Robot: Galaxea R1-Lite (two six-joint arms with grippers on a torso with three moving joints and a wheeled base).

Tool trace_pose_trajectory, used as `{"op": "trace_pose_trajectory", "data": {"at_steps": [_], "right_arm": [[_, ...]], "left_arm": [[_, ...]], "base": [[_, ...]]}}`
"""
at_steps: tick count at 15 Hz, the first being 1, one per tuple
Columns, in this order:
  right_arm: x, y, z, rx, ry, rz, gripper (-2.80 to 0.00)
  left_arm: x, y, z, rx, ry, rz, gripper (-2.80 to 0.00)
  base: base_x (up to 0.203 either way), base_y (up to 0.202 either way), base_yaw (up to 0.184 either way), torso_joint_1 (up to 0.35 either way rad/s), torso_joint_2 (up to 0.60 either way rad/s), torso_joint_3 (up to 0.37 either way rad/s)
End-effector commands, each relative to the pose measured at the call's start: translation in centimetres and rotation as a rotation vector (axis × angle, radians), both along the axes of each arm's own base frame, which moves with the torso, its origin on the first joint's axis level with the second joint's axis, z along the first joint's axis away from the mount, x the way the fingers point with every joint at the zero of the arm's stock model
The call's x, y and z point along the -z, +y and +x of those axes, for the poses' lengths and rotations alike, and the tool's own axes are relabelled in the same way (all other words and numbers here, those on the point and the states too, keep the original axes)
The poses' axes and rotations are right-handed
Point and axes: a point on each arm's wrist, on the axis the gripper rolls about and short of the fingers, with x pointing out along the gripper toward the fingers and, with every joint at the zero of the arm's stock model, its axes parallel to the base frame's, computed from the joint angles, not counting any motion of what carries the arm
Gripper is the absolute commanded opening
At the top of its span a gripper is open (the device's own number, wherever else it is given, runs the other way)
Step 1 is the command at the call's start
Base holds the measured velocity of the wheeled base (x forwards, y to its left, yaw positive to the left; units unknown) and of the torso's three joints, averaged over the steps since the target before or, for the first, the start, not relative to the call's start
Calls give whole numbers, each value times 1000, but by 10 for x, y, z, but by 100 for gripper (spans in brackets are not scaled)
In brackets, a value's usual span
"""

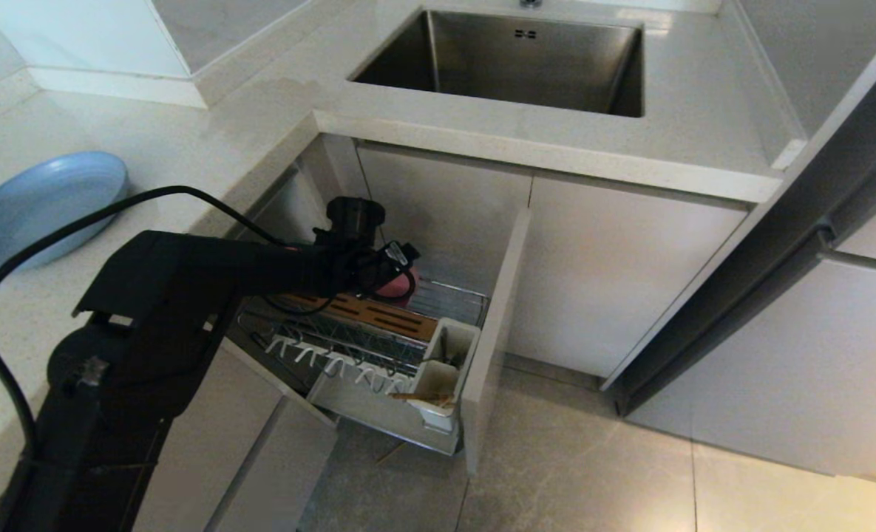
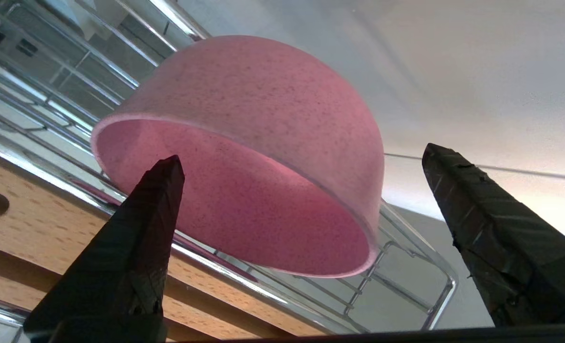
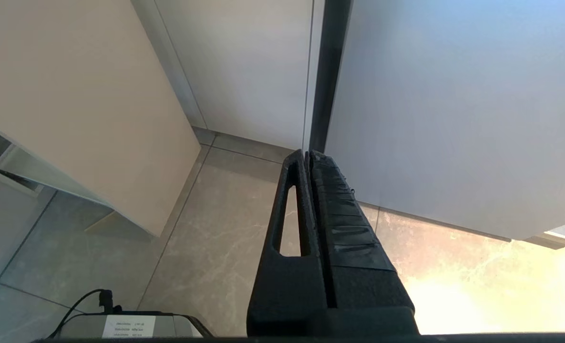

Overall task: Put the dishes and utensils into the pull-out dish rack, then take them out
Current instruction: Take the bowl out of the cupboard

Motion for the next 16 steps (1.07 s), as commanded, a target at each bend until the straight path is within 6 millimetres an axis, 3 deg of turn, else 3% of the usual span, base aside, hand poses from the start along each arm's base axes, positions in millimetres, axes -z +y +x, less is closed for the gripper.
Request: {"op": "trace_pose_trajectory", "data": {"at_steps": [1, 2, 13, 16], "right_arm": [[2, 0, 1, -1, 9, 0, -280], [2, 0, 1, -1, 7, 0, -280], [2, 0, 1, -1, 7, 0, -280], [2, 0, 1, -1, 7, 0, -280]], "left_arm": [[0, 0, 0, -1, 1, 0, 0], [0, 0, 0, 0, 0, 1, -280], [-2, -2, -2, 7, -2, 6, -280], [-13, -6, -10, 18, -11, 2, -280]], "base": [[0, 0, 0, 0, 0, 0], [0, 0, 0, 0, 0, 0], [0, 0, 0, 0, 0, 0], [0, 0, 0, 0, 0, 0]]}}
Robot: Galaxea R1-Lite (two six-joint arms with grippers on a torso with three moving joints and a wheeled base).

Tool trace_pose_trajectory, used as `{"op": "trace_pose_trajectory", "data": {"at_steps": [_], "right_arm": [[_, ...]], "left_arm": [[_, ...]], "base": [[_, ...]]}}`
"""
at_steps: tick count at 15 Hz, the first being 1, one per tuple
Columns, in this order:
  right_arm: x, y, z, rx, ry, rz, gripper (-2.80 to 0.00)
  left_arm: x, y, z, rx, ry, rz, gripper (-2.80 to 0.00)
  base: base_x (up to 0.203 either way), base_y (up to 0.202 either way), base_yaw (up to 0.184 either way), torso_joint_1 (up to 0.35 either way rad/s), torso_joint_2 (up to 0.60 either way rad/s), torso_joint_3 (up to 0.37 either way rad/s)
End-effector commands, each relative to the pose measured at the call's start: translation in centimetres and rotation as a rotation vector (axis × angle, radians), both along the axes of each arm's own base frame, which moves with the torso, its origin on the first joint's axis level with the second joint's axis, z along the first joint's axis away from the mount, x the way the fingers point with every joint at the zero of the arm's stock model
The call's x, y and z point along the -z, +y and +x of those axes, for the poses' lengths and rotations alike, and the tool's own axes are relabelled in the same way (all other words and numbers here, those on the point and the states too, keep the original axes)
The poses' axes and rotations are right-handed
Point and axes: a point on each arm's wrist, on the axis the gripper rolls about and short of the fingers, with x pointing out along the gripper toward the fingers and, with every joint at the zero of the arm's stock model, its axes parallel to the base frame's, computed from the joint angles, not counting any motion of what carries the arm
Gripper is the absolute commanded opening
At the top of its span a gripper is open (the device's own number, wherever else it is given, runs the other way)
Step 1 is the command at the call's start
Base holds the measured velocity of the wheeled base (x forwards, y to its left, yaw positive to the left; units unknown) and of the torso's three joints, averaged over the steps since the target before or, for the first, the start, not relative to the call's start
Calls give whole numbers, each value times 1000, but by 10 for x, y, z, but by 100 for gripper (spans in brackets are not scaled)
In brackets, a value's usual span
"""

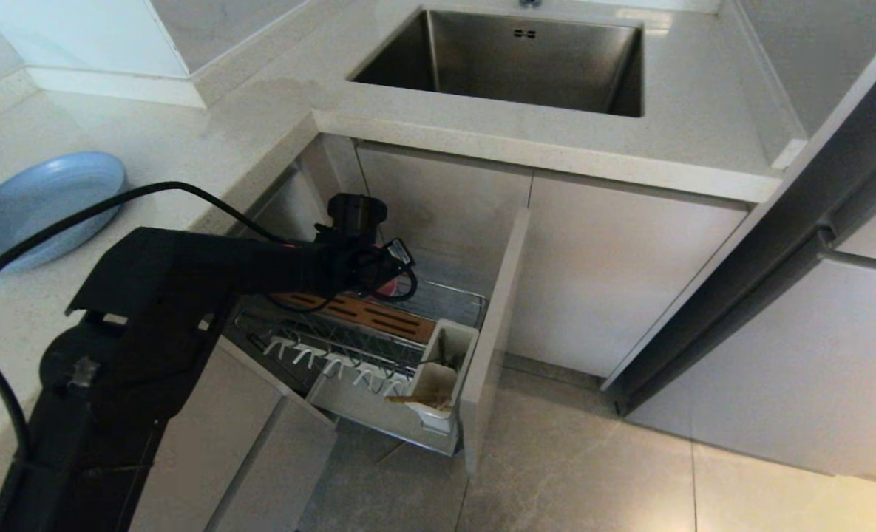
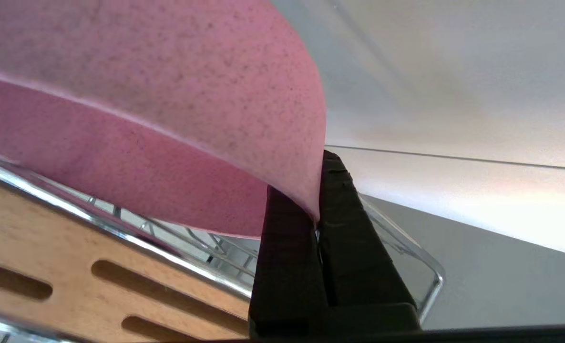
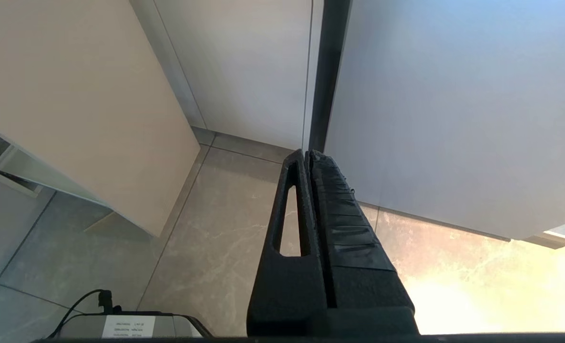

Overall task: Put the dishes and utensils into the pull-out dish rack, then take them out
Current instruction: Take the bowl out of the cupboard

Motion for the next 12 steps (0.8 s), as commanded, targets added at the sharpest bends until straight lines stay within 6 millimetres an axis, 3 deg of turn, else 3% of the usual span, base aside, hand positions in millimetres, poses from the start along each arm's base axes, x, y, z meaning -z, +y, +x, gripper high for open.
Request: {"op": "trace_pose_trajectory", "data": {"at_steps": [1, 5, 12], "right_arm": [[2, 0, 1, -1, 7, 0, -280], [2, 0, 1, -1, 7, 0, -280], [2, 0, 1, -1, 7, 0, -280]], "left_arm": [[-14, -4, -9, 10, -16, -12, -280], [-43, -12, -38, 40, -41, -36, -280], [-109, -27, -117, 127, -121, -83, -280]], "base": [[0, 0, 0, 0, 0, 0], [0, 0, 0, 0, 0, 0], [0, 0, 0, 0, 0, 0]]}}
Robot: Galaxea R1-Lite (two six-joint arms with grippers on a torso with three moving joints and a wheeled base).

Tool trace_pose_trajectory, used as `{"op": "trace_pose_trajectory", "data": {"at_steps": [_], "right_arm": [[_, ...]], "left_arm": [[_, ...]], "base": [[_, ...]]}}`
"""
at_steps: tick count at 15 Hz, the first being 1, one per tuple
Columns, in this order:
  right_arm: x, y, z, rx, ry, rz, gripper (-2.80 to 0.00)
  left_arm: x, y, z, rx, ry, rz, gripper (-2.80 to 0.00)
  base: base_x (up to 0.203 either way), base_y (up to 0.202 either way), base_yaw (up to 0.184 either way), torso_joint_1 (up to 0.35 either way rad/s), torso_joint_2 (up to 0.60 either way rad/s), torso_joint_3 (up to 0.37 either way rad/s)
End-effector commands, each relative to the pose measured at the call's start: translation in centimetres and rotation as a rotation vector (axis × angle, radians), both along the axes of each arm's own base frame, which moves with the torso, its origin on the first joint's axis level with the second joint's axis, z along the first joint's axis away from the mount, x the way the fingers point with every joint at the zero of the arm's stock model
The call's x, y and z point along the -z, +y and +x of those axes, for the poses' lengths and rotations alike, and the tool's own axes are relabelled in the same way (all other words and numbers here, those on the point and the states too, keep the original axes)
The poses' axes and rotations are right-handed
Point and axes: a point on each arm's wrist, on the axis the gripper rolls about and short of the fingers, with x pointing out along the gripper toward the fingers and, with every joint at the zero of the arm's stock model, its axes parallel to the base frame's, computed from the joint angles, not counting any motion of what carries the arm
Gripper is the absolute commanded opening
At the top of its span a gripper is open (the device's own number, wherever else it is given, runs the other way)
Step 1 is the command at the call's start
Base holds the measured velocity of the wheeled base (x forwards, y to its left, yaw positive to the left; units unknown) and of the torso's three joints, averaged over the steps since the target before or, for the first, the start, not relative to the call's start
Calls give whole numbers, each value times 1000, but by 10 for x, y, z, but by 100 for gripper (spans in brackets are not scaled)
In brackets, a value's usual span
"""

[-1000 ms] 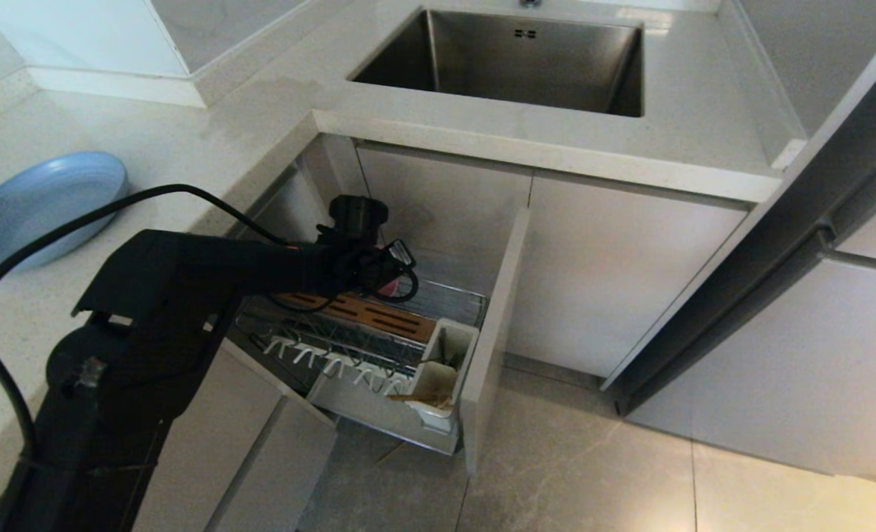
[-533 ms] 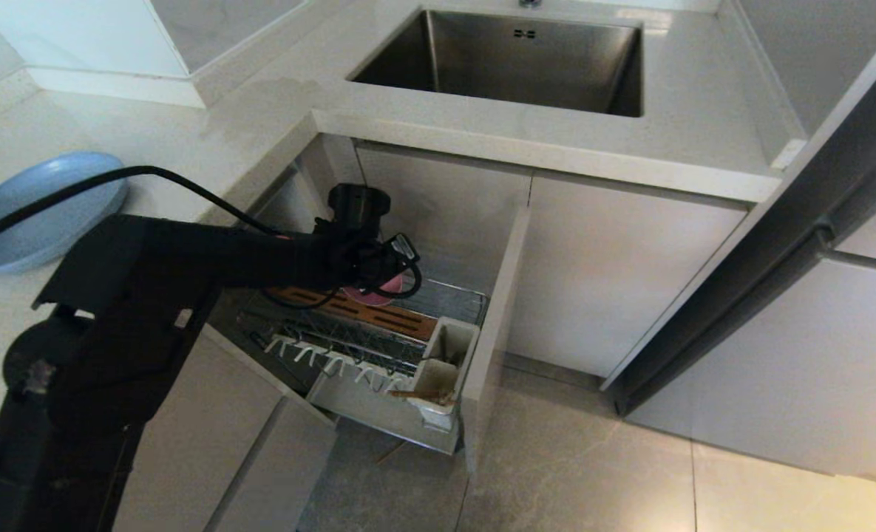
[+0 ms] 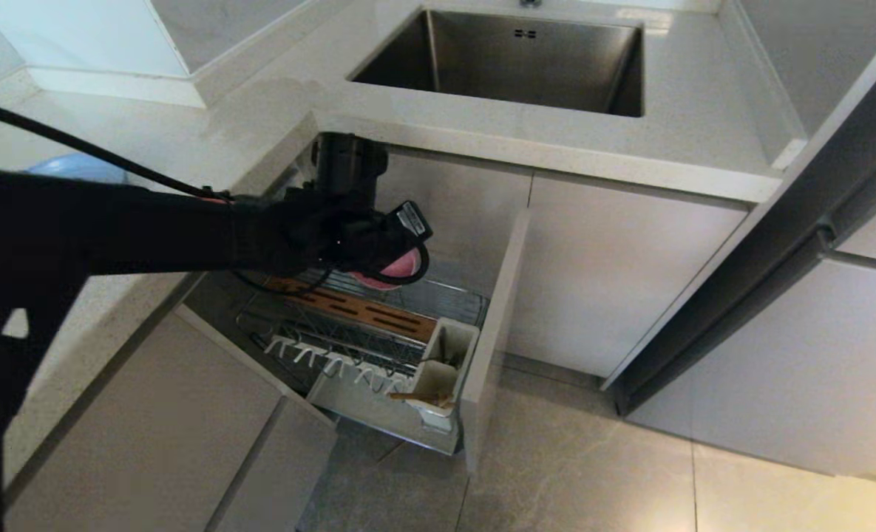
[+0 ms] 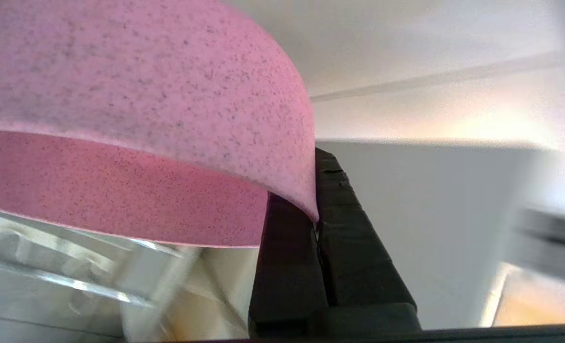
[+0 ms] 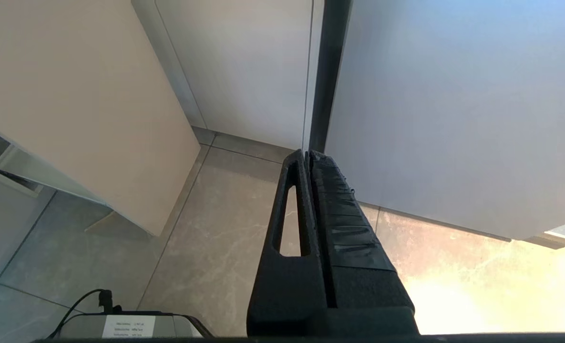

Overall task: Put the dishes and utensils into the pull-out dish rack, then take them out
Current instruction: Take the bowl out of the cupboard

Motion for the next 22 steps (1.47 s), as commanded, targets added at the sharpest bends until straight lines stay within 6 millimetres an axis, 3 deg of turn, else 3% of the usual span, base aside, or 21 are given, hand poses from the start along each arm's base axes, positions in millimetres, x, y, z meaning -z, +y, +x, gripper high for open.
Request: {"op": "trace_pose_trajectory", "data": {"at_steps": [1, 6, 9, 13, 15, 22], "right_arm": [[2, 0, 1, -1, 7, 0, -280], [2, 0, 1, -1, 7, 0, -280], [2, 0, 1, -1, 7, 0, -280], [2, 0, 1, 0, 8, 0, -280], [2, 0, 1, -1, 7, 0, -280], [2, 0, 1, 0, 8, 0, -280]], "left_arm": [[-33, 3, -30, 23, -61, -39, -280], [-98, 5, -121, 90, -203, -101, -280], [-126, 14, -163, 61, -330, 26, -280], [-145, 29, -175, -59, -429, 206, -280], [-144, 40, -176, -126, -376, 311, -280], [-166, 112, -165, -379, -172, 548, -280]], "base": [[0, 0, 0, 0, 0, 0], [0, 0, 0, 0, 0, 0], [0, 0, 0, 0, 0, 0], [0, 0, 0, 0, 0, 0], [0, 0, 0, 0, 0, 0], [0, 0, 0, 0, 0, 0]]}}
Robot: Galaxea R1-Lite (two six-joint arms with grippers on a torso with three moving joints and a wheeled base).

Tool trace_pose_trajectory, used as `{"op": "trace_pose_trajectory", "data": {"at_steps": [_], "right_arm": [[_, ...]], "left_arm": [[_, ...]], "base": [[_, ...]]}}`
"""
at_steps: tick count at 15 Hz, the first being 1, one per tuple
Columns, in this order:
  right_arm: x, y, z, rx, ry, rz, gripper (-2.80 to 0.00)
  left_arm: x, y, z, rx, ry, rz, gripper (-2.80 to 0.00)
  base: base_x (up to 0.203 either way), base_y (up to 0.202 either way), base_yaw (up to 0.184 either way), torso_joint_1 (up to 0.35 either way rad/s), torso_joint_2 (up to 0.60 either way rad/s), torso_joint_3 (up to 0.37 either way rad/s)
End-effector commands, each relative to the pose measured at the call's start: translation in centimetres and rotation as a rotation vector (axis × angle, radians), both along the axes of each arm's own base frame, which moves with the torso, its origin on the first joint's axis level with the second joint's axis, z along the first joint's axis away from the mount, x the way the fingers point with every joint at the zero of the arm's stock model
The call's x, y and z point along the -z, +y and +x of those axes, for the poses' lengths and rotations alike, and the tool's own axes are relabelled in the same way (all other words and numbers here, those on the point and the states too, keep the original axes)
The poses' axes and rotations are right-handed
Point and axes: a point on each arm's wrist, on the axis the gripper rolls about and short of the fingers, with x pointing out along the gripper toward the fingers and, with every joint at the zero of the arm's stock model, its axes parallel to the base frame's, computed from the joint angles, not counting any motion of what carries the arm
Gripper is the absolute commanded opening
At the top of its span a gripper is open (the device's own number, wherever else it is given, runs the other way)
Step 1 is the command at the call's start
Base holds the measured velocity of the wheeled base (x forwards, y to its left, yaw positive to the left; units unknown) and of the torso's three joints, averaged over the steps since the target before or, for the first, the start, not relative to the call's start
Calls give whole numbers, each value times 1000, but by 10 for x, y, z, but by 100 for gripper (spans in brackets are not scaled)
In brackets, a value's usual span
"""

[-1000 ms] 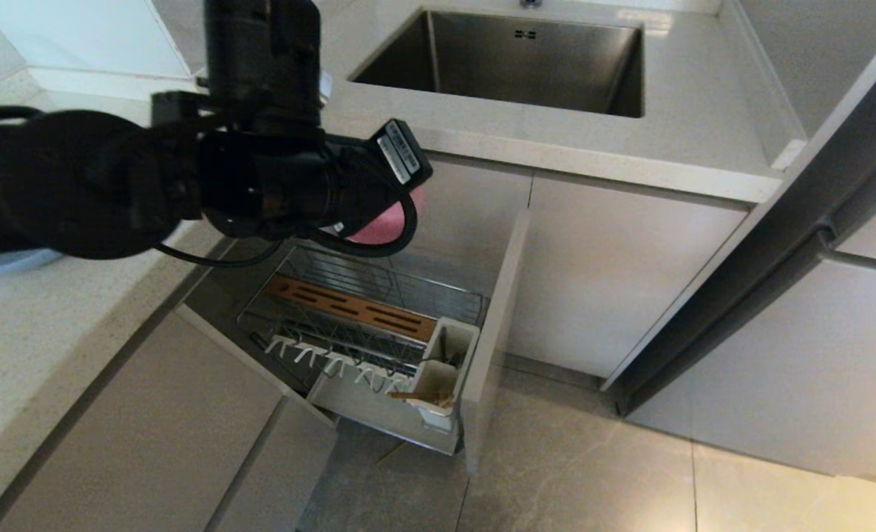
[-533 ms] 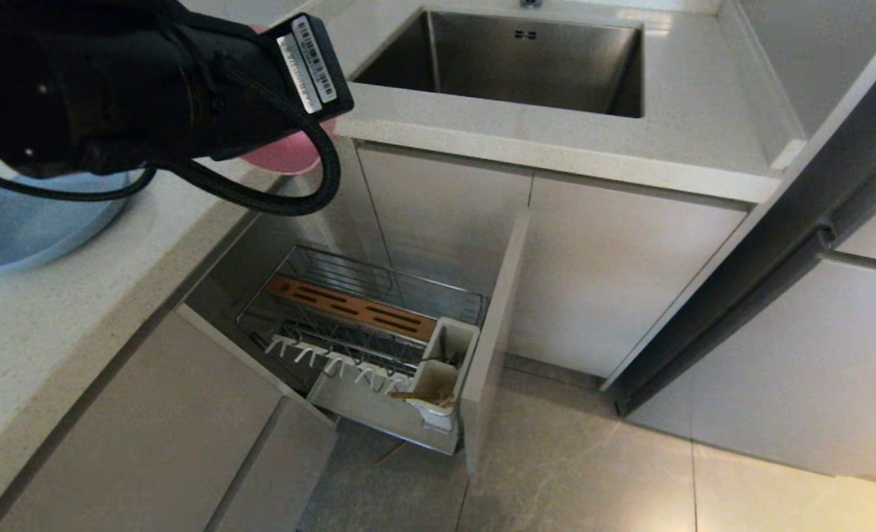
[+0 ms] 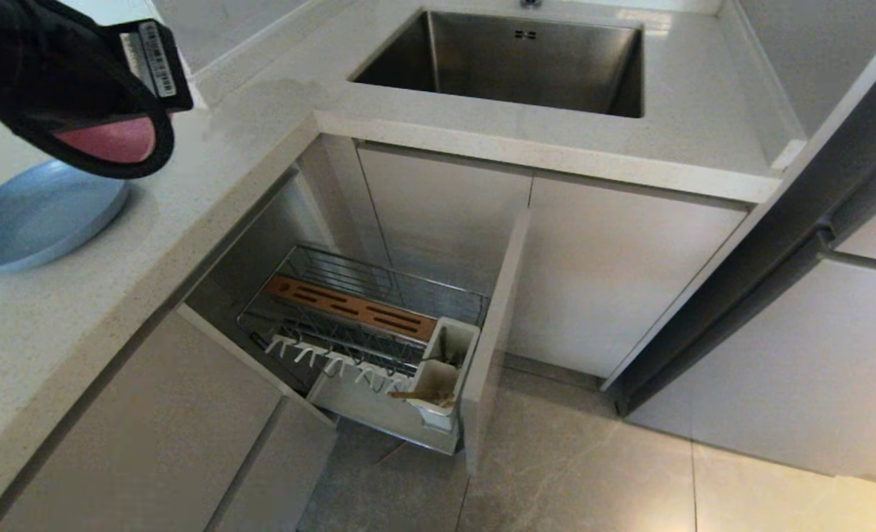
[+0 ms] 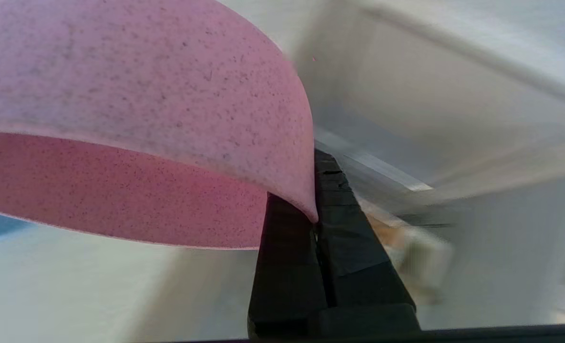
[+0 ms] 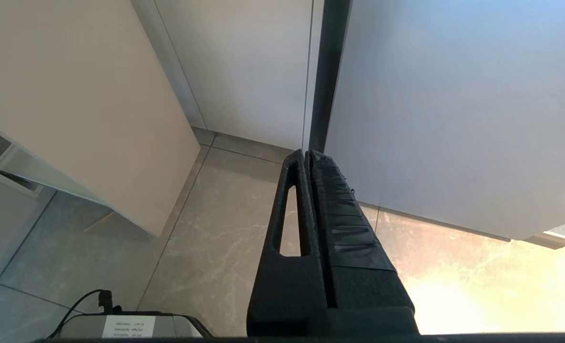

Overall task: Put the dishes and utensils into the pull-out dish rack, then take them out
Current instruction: Take the bowl out of the cupboard

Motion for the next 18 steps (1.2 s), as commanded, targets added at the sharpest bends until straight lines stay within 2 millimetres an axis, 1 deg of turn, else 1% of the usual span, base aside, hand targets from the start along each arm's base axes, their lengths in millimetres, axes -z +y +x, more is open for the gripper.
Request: {"op": "trace_pose_trajectory", "data": {"at_steps": [1, 3, 5, 9, 11, 14, 18], "right_arm": [[2, 0, 1, -1, 9, 0, -280], [2, 0, 1, -1, 7, 0, -280], [2, 0, 1, -1, 7, 0, -280], [2, 0, 1, -1, 7, 0, -280], [2, 0, 1, -1, 7, 0, -280], [2, 0, 1, 0, 8, 0, -280], [2, 0, 1, -1, 7, 0, -280]], "left_arm": [[-1, 15, 7, -76, 37, 27, -280], [4, 36, 20, -162, 98, 91, -280], [11, 57, 27, -205, 167, 110, -280], [19, 97, 26, -206, 310, 142, -280], [25, 114, 19, -178, 419, 191, -280], [26, 128, 7, -162, 516, 306, -280], [24, 132, 1, -142, 544, 378, -280]], "base": [[0, 0, 0, 0, 0, 0], [0, 0, 0, 0, 0, 0], [0, 0, 0, 0, 0, 0], [0, 0, 0, 0, 0, 0], [0, 0, 0, 0, 0, 0], [0, 0, 0, 0, 0, 0], [0, 0, 0, 0, 0, 0]]}}
